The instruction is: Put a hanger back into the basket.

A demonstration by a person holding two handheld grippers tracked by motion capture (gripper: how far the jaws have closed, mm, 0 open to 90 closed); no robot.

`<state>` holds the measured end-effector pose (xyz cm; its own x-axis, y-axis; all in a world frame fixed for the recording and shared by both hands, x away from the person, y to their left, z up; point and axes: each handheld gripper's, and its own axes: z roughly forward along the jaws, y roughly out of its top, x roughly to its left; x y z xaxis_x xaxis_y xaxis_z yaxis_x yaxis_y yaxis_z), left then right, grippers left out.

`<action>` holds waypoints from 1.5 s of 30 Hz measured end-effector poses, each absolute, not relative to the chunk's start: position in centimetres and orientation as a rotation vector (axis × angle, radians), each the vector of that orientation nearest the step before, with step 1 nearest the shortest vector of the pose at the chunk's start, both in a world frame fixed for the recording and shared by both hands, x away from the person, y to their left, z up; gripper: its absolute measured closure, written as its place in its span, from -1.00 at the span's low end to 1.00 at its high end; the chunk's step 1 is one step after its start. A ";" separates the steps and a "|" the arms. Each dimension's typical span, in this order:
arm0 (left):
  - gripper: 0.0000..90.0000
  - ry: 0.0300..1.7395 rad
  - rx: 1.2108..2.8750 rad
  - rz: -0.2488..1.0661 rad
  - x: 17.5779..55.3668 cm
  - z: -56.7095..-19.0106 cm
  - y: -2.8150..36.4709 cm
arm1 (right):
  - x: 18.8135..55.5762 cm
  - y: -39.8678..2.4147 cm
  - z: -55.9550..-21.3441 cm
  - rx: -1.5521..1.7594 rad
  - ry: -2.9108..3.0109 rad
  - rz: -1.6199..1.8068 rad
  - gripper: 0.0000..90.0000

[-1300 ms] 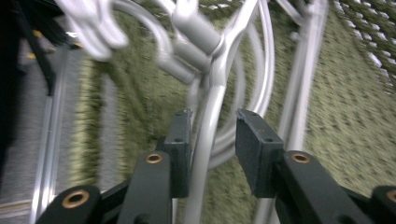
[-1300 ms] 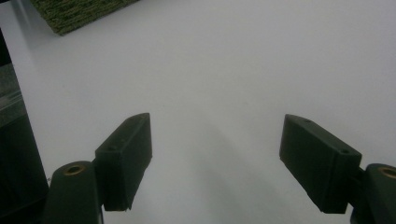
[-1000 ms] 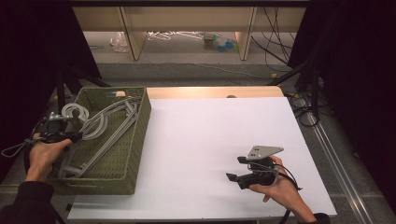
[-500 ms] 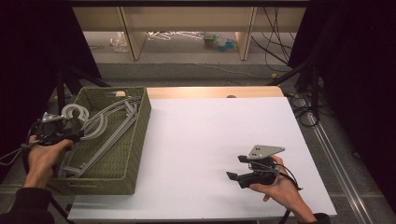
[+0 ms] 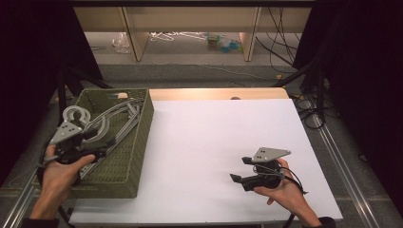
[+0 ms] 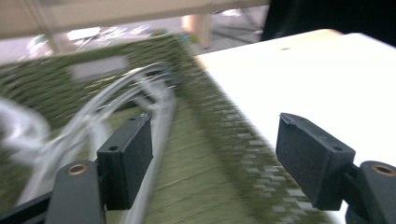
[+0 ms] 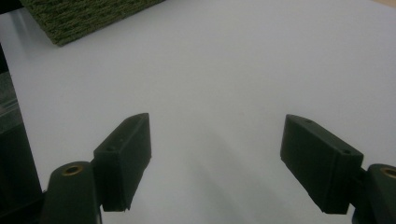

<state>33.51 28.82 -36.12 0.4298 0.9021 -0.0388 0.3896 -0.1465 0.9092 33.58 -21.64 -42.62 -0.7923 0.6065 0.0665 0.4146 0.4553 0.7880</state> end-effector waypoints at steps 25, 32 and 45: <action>-0.57 0.918 1.798 0.575 26.9 -38.5 19.9 | 33.6 -21.5 -42.9 0.877 2.446 1.309 -0.45; -0.55 0.910 1.763 0.462 25.7 -39.1 18.3 | 33.6 -21.6 -42.9 0.887 2.435 1.320 -0.45; -0.58 0.859 1.785 0.476 26.2 -42.3 17.4 | 32.7 -22.0 -42.6 0.919 2.388 1.367 -0.50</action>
